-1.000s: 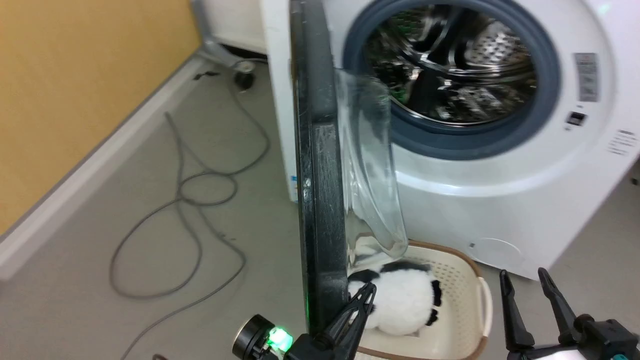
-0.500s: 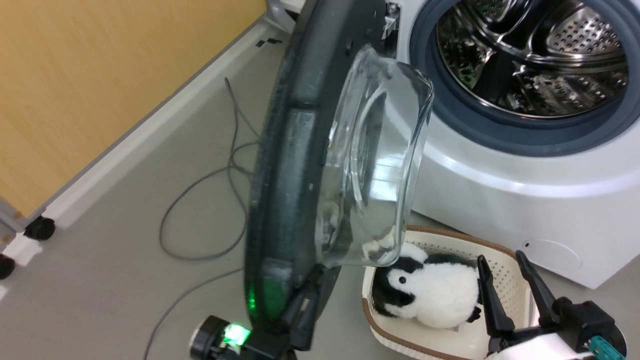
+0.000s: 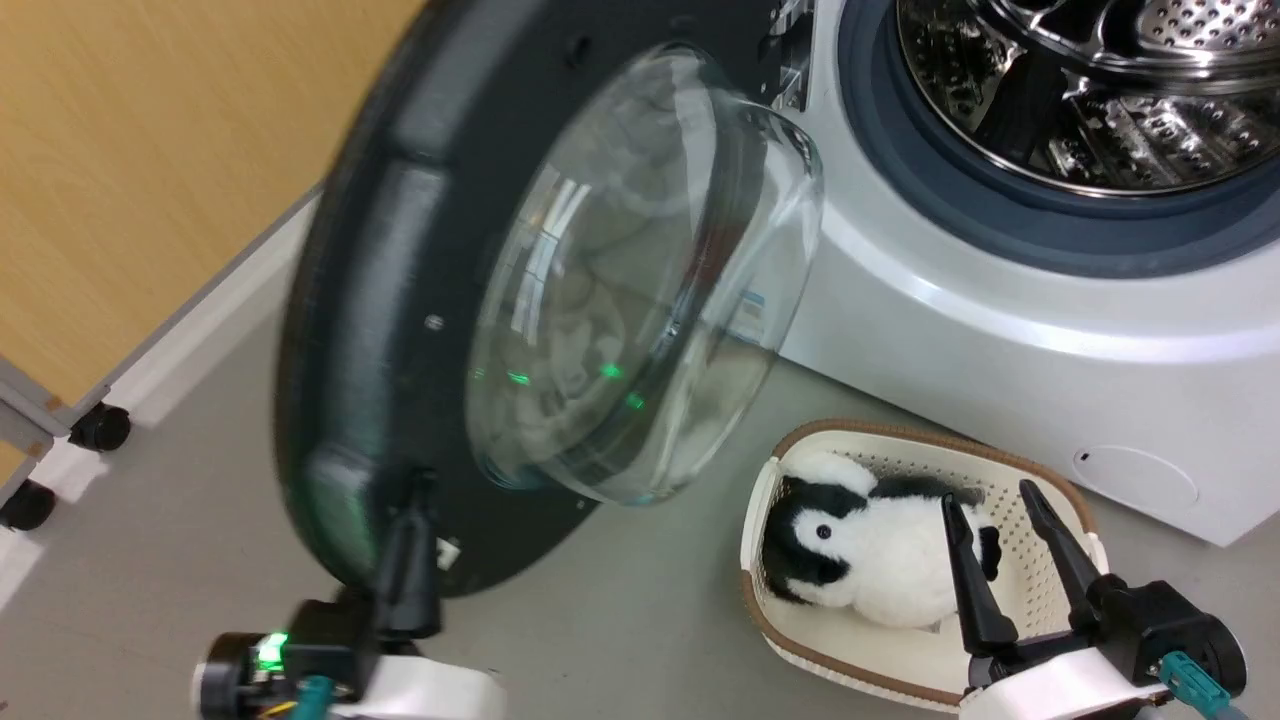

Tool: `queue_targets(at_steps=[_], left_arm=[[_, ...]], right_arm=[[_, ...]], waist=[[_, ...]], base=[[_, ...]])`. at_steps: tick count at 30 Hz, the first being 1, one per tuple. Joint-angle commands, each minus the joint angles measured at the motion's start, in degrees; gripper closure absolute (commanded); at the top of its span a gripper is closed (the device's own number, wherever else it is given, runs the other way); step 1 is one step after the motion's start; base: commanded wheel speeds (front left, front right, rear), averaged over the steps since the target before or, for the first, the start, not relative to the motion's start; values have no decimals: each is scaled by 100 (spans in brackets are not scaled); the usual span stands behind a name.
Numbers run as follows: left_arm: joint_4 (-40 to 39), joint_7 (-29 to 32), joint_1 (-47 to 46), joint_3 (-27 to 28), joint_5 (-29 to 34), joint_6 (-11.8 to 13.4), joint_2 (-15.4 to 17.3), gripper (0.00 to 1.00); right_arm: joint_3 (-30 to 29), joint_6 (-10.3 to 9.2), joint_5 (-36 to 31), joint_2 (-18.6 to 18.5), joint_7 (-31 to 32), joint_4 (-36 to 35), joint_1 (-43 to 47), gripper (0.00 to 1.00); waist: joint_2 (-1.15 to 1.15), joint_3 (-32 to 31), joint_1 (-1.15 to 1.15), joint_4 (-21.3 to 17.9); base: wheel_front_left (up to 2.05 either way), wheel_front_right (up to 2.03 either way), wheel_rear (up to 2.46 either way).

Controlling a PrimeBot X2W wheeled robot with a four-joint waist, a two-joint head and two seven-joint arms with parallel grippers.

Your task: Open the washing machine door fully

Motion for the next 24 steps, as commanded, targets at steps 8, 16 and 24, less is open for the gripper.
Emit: queue_targets(at_steps=[8,16,24], left_arm=[[456,-24,-615,1011,-270,-122,-48,100],[1090,-24,-1307,1763,-262,-324,-99,100],[1765,-24,-1991,2367,-180,-538,-23,100]], right_arm=[[-113,5,-229,9,-25,-72,-158,0],[-254,5,-332,-53,-25,-169,-200,0],[-330,5,-381,-123,-25,-251,-246,0]], waist=[[0,338,0,12],[0,578,0,15],[0,796,0,-13]], base=[[0,0,0],[0,0,0],[0,0,0]])
